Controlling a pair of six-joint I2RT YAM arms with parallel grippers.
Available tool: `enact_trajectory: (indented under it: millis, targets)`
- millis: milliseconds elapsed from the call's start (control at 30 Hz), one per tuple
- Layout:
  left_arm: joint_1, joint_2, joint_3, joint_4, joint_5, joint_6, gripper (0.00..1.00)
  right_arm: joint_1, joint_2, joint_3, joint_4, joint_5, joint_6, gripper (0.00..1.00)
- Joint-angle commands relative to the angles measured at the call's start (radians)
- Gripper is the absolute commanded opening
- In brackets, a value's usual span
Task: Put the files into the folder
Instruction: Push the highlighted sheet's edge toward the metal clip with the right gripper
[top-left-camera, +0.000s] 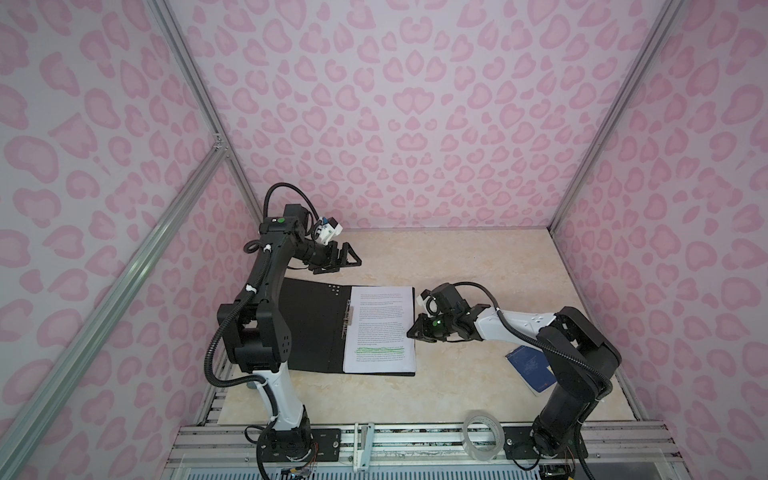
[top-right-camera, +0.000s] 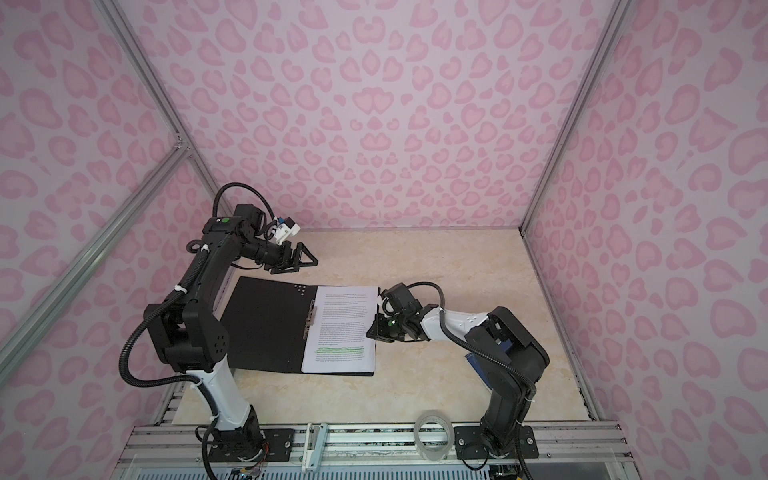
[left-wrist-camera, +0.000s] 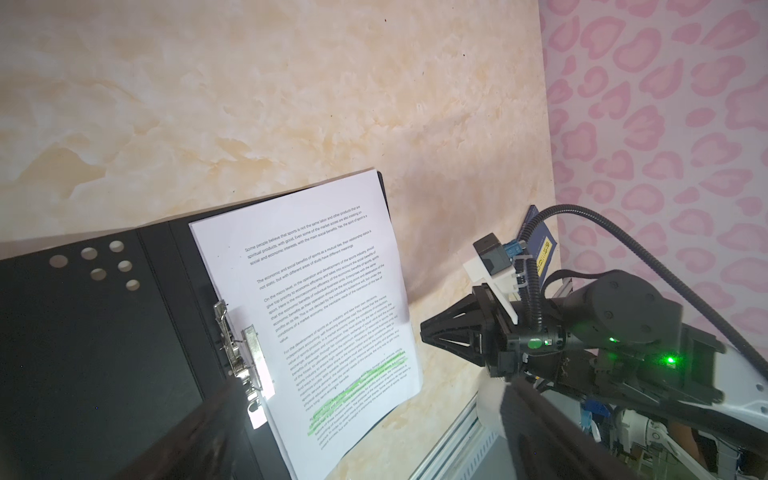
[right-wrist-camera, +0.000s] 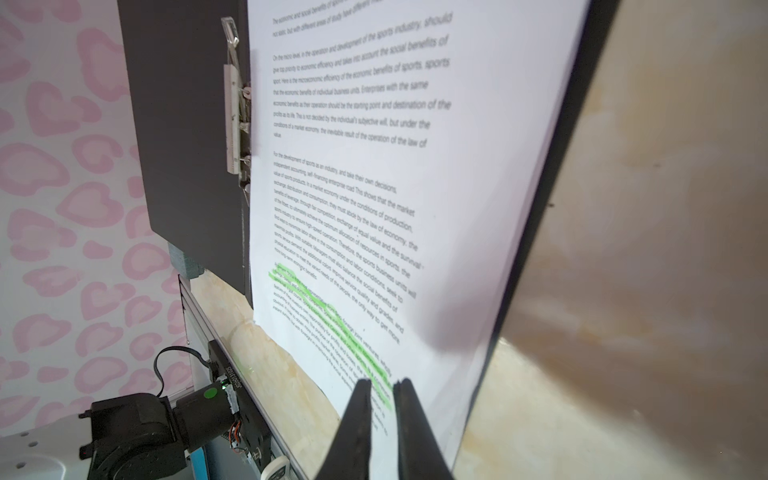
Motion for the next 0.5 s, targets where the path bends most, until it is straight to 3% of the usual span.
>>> enact_trajectory:
  millis: [0, 467]
  targets:
    - [-0.006, -0.003, -0.017, -0.016, 0.001, 0.023, 0.99, 0.001, 0.006, -0.019, 0.036, -0.013, 0.009, 0.16]
    - [-0.013, -0.015, -0.082, 0.010, 0.001, 0.014, 0.99, 0.026, 0.059, -0.027, 0.080, -0.047, 0.022, 0.14]
